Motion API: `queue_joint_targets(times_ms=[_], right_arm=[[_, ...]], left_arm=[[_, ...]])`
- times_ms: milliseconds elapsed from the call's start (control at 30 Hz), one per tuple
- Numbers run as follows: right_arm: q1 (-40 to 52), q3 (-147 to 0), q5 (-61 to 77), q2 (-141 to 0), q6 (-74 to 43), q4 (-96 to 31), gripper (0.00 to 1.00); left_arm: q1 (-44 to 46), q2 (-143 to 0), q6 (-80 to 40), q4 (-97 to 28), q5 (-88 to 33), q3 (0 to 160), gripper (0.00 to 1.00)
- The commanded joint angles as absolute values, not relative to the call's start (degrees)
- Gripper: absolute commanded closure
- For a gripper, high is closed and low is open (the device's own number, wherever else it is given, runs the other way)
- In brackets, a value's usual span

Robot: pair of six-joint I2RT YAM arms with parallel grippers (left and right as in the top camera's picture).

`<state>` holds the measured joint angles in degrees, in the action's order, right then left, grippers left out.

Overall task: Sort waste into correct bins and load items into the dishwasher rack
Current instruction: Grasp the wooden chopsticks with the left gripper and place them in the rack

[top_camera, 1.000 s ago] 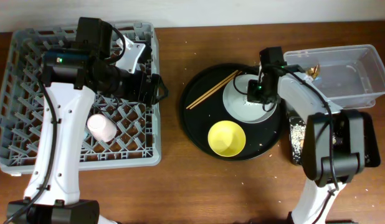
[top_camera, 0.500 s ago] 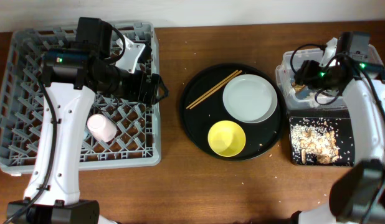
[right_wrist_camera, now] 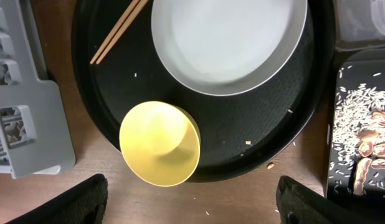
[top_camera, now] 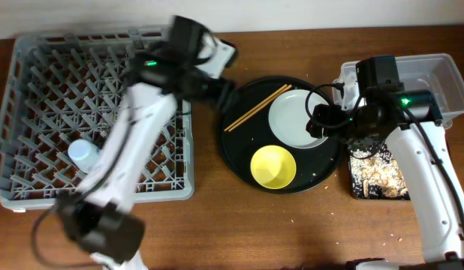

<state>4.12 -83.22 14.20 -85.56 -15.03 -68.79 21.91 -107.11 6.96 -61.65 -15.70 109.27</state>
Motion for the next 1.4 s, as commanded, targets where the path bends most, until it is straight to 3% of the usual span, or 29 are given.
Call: queue_joint_targets(times_ms=[0, 133, 267, 367, 767, 800, 867, 967, 1100, 1167, 1267, 1367], right_arm=[[4.5, -82.5, 13.2, -85.7, -15.5, -68.8, 0.12], [4.5, -82.3, 13.2, -85.9, -15.5, -68.8, 0.12], [4.5, -82.3, 13.0, -85.9, -15.5, -68.4, 0.11], [4.5, -82.3, 13.0, -85.9, -15.5, -68.3, 0.12], [4.5, -82.3, 13.0, -85.9, -15.5, -68.1, 0.12], [4.5, -82.3, 13.0, -85.9, -15.5, -68.1, 0.11], [4.5, -82.3, 13.0, -85.9, -15.5, -68.1, 0.11], [4.5, -82.3, 13.0, -85.9, -15.5, -68.1, 0.11], [4.5, -82.3, 13.0, -85.9, -15.5, -68.1, 0.11], [4.5, -82.3, 13.0, -85.9, -15.5, -68.1, 0.11], [4.5, -82.3, 13.0, -85.9, -15.5, -68.1, 0.1], [4.5, -82.3, 13.0, -85.9, -15.5, -68.1, 0.11]], left_arm=[[25.6, -116.5, 7.4, -55.1, -6.4, 108.7, 0.44], [27.0, -126.0, 11.8, -47.0, -9.1, 108.7, 0.6], [28.7, -130.2, 19.6, -43.5, -8.9, 108.7, 0.6], [29.1, -133.3, 19.6, -41.2, -4.9, 108.7, 0.7], [29.7, -139.1, 19.6, -39.9, -5.1, 108.7, 0.79], [29.7, -139.6, 19.6, -40.2, -5.1, 108.7, 0.86], [29.7, -139.2, 19.6, -41.0, -5.1, 109.1, 0.89], [29.5, -134.5, 15.7, -49.4, -5.1, 114.3, 0.99], [29.0, -124.5, 11.8, -58.3, -5.1, 117.6, 0.99], [27.4, -117.4, 5.4, -65.3, -2.9, 117.7, 0.99], [20.1, -112.3, -13.4, -76.7, 10.6, 117.6, 0.99], [15.5, -113.5, -15.3, -71.6, 10.4, 109.8, 0.98]])
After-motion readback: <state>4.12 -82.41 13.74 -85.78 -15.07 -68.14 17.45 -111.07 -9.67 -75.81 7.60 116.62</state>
